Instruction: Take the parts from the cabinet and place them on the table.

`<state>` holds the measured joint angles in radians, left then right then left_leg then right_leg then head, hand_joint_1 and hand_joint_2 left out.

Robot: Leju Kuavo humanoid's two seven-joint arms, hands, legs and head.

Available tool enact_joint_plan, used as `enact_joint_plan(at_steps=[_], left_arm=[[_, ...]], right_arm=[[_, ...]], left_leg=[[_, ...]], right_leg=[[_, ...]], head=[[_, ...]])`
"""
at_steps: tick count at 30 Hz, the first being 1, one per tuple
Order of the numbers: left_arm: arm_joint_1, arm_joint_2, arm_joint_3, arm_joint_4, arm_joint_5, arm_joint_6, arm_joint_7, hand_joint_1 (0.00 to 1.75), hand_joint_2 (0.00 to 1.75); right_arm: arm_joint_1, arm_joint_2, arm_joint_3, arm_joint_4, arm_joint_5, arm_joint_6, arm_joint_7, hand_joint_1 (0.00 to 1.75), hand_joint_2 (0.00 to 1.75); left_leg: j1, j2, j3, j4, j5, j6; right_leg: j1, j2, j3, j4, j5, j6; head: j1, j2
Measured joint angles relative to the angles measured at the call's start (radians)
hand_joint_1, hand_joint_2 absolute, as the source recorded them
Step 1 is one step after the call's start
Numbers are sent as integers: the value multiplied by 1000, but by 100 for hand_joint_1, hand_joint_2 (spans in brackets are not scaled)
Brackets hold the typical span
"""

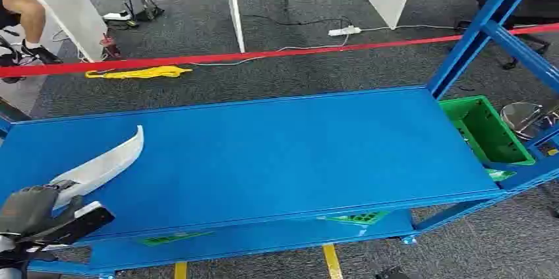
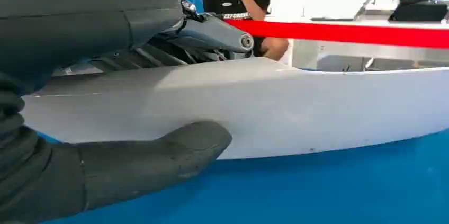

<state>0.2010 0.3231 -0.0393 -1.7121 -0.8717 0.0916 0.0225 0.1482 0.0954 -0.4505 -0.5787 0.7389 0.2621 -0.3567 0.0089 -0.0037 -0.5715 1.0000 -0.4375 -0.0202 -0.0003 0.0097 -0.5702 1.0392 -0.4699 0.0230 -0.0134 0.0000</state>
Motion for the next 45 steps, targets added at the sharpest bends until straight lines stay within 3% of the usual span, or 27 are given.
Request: enact_joint_plan(at_steps=[10, 17, 23, 25, 26, 30, 33, 34, 35, 36, 38, 39, 40, 41, 43, 44, 45], left_arm=[[9, -48, 10, -30, 0, 37, -25, 175, 175], [-17, -110, -19, -45, -61, 138, -52, 175, 175], [-16, -111, -20, -47, -61, 141, -53, 175, 175], [18, -152, -48, -121, -27, 195, -130, 175, 175], [90, -194, -75, -194, -28, 262, -190, 175, 175], [131, -222, -113, -247, -56, 287, -192, 175, 175], [147, -232, -134, -274, -100, 309, -197, 175, 175], [152, -236, -144, -285, -121, 319, -197, 175, 175], [156, -244, -156, -295, -134, 328, -196, 175, 175], [160, -247, -171, -308, -147, 336, -185, 175, 175], [165, -252, -192, -329, -159, 338, -156, 175, 175], [166, -254, -200, -335, -164, 338, -149, 175, 175], [167, -255, -206, -339, -167, 338, -145, 175, 175], [168, -256, -211, -341, -167, 338, -145, 175, 175], [168, -257, -217, -347, -167, 338, -144, 175, 175], [169, -257, -219, -350, -167, 338, -144, 175, 175], [170, -258, -219, -356, -167, 340, -144, 175, 175]], right_arm=[[21, -3, 21, -19, -59, -1, 14, 0, 0], [50, -22, 11, -32, -100, -1, -13, 0, 0], [50, -22, 10, -33, -101, -2, -15, 0, 0], [81, -10, -47, -156, -103, 36, -70, 0, 0], [99, 43, -132, -356, -95, 145, -133, 0, 0], [102, 96, -192, -511, -89, 201, -156, 0, 0], [111, 127, -214, -596, -85, 232, -197, 0, 0], [114, 135, -220, -624, -82, 238, -206, 0, 0], [116, 141, -227, -650, -84, 237, -205, 0, 0], [119, 160, -227, -679, -109, 217, -180, 0, 0], [130, 185, -211, -729, -167, 157, -119, 0, 0], [137, 197, -197, -751, -187, 140, -104, 0, 0], [143, 206, -190, -766, -191, 134, -96, 0, 0], [148, 211, -182, -779, -193, 133, -91, 0, 0], [152, 221, -172, -803, -198, 130, -88, 0, 0], [152, 224, -169, -813, -199, 129, -88, 0, 0], [150, 232, -163, -815, -199, 129, -88, 0, 0]], left_leg=[[0, 0, 0, 0, 0, 0], [0, 0, 0, 0, 0, 0], [0, 0, 0, 0, 0, 0], [-1, 0, 0, 0, -1, 1], [-4, 0, 0, 3, -4, 6], [-10, 0, 0, 5, -6, 15], [-15, 0, 0, 5, 1, 27], [-9, 1, 2, -11, 10, 33], [-2, 5, 6, -20, 18, 33], [2, 5, 5, -23, 20, 37], [4, 6, 2, -22, 22, 37], [6, 7, 0, -22, 24, 35], [8, 6, -1, -22, 26, 32], [11, 6, -3, -22, 28, 28], [22, 5, -6, -19, 33, 17], [24, 4, -8, -15, 34, 6], [20, 2, -13, -14, 37, -5]], right_leg=[[0, 0, 0, 0, 0, 0], [0, 1, 0, -1, 1, 1], [0, 1, 0, -1, 1, 1], [-1, 1, 0, -2, 1, 1], [-5, 1, 1, -4, 2, 4], [-11, 1, 2, -5, 1, 11], [-16, 1, 6, -12, 9, 24], [-12, 1, 7, -14, 11, 28], [-12, 0, -3, -3, -6, 30], [-11, -2, -17, 35, -43, 34], [-15, -2, -72, 186, -126, 42], [-17, -2, -98, 255, -153, 47], [-19, -2, -105, 282, -154, 50], [-22, -3, -89, 259, -130, 54], [-30, -5, 2, 96, -46, 66], [-39, -6, 56, 0, -25, 78], [-30, 6, 78, -15, -46, 80]], head=[[0, 0], [0, 0], [0, 0], [0, 0], [0, 0], [0, 0], [0, 0], [-1, 0], [0, 0], [5, 0], [8, 0], [9, 0], [9, 0], [9, 0], [9, 0], [10, 0], [15, 0]])
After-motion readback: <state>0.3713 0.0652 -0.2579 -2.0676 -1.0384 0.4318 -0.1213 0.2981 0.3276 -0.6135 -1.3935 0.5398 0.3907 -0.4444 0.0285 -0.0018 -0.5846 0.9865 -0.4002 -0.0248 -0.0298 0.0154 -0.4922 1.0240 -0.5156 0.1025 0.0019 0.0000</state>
